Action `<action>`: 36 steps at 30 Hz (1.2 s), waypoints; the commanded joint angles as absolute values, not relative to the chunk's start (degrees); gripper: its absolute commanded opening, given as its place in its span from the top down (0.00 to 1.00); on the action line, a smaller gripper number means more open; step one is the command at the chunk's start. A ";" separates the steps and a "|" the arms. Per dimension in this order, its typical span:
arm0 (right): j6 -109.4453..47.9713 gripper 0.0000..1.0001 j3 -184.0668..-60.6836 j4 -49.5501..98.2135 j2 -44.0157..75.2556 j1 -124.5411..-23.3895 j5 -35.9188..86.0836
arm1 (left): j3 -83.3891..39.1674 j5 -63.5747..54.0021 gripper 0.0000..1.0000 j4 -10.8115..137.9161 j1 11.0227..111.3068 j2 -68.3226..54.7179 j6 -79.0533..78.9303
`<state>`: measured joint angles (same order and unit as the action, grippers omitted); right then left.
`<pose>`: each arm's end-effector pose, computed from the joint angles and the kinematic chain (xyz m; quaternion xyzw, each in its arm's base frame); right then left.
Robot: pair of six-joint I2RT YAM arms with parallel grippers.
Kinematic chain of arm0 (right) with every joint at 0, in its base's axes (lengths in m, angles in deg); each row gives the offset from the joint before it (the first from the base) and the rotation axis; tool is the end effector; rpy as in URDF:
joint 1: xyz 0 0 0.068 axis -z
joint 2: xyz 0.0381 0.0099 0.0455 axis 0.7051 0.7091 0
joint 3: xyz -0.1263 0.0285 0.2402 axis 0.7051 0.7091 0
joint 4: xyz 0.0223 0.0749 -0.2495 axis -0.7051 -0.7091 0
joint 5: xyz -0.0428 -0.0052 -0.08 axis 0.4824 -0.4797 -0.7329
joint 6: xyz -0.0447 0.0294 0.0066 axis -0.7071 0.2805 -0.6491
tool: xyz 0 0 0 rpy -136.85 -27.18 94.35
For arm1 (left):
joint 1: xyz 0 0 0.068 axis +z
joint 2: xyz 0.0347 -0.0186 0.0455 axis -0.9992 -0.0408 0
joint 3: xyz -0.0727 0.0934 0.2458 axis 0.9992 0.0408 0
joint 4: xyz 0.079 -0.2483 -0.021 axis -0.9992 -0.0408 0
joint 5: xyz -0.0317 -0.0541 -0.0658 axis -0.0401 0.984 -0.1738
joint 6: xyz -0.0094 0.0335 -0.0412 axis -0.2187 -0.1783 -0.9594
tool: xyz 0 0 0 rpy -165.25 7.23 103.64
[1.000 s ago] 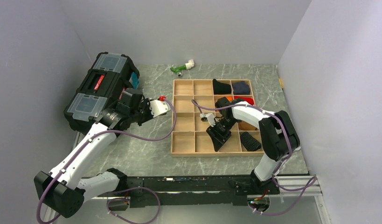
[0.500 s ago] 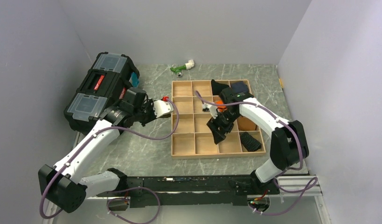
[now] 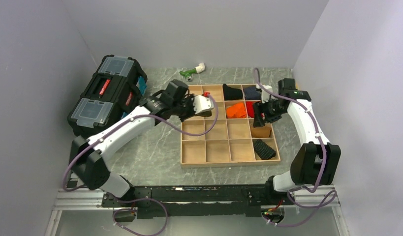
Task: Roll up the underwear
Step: Move the storage box to the center of the board, then place the underwear at the center of the board.
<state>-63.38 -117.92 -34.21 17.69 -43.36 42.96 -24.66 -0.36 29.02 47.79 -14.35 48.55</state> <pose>0.2753 0.0082 0.2832 -0.2383 0.9328 0.1739 0.2070 0.2415 -0.2119 0.3290 0.5978 0.6786 -0.1107 0.4122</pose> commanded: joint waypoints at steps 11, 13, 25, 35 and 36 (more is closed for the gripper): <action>-64.54 0.44 -114.00 -27.49 23.51 -24.76 39.10 | -49.77 6.35 1.00 33.46 40.18 -40.80 43.01; -64.98 0.45 -113.76 -27.67 24.63 -23.96 39.91 | -53.94 7.09 1.00 32.96 39.31 -45.10 42.95; -66.09 0.49 -112.31 -27.82 27.08 -22.35 42.19 | -66.88 9.65 1.00 28.22 34.90 -61.16 43.71; -67.19 0.50 -110.96 -28.03 26.96 -21.19 43.69 | -65.53 7.35 1.00 28.05 33.85 -64.63 44.24; -67.30 0.50 -110.94 -28.11 26.87 -21.07 43.78 | -65.40 7.20 1.00 28.01 33.82 -64.94 44.22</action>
<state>-65.74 -111.27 -28.55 27.22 -21.81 42.04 -64.77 7.07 27.78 33.91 -63.18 43.83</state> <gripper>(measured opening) 0.504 0.281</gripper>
